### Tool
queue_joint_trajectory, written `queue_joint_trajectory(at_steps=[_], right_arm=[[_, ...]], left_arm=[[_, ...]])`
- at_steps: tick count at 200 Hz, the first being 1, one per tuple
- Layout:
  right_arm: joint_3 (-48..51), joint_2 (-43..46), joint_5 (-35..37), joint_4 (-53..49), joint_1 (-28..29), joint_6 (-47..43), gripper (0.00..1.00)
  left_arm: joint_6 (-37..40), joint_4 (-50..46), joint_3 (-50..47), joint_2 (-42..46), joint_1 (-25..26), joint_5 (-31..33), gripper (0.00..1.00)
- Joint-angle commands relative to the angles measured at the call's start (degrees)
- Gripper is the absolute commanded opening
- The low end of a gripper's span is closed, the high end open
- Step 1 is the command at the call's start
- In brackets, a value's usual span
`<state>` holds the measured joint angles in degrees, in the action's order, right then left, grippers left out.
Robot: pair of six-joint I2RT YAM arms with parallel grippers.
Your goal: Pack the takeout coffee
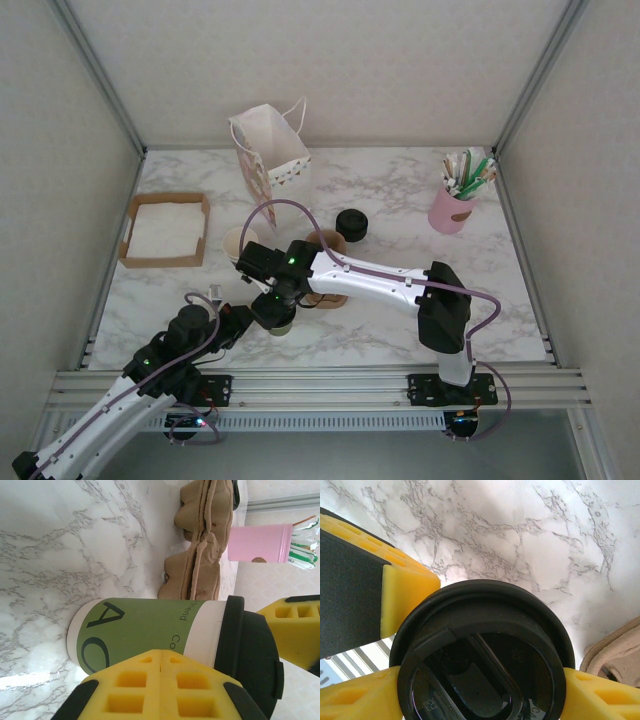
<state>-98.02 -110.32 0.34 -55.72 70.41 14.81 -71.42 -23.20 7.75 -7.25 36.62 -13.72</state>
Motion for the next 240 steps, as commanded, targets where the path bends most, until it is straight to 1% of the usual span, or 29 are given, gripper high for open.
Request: queue_joint_trajectory(at_steps=[1, 22, 39, 74, 102, 125, 140, 169, 205, 240], right_arm=[[0.6, 0.7, -2.0, -1.7, 1.0, 1.1, 0.74], [0.8, 0.2, -1.8, -2.7, 0.9, 1.7, 0.74], [1.2, -0.3, -0.3, -3.5, 0.4, 2.4, 0.74], [1.5, 0.4, 0.3, -3.2, -0.5, 3.2, 0.74], [1.2, 0.4, 0.6, -3.4, -1.2, 3.7, 0.74], [1.0, 0.5, 0.5, -3.5, -1.7, 4.2, 0.74], [0.9, 0.4, 0.3, -3.4, -1.8, 4.2, 0.74], [0.8, 0.3, 0.5, -3.5, -1.9, 5.0, 0.74], [0.2, 0.0, 0.6, -3.7, -1.9, 5.6, 0.74], [-0.2, -0.1, 0.7, -4.1, -1.9, 6.5, 0.74]], left_arm=[[-0.2, -6.4, -3.8, 0.9, -0.5, -0.1, 0.01], [0.0, -7.6, -3.7, 0.9, -0.5, -0.6, 0.0], [0.6, -10.8, -2.6, 1.3, -0.5, -0.4, 0.0], [1.2, -16.6, -0.4, 2.0, -0.5, -0.4, 0.0], [1.9, -19.4, 1.4, 1.9, -0.5, -1.2, 0.02], [1.9, -16.8, 0.0, 1.6, -0.5, -5.7, 0.06], [1.6, -13.7, -1.2, 1.6, -0.5, -9.2, 0.11], [1.8, -9.3, -2.3, 0.4, -0.4, -13.2, 0.18], [3.0, -5.8, -3.2, -2.8, -0.4, -15.0, 0.21], [3.1, -2.5, -3.7, -4.6, -0.5, -15.0, 0.27]])
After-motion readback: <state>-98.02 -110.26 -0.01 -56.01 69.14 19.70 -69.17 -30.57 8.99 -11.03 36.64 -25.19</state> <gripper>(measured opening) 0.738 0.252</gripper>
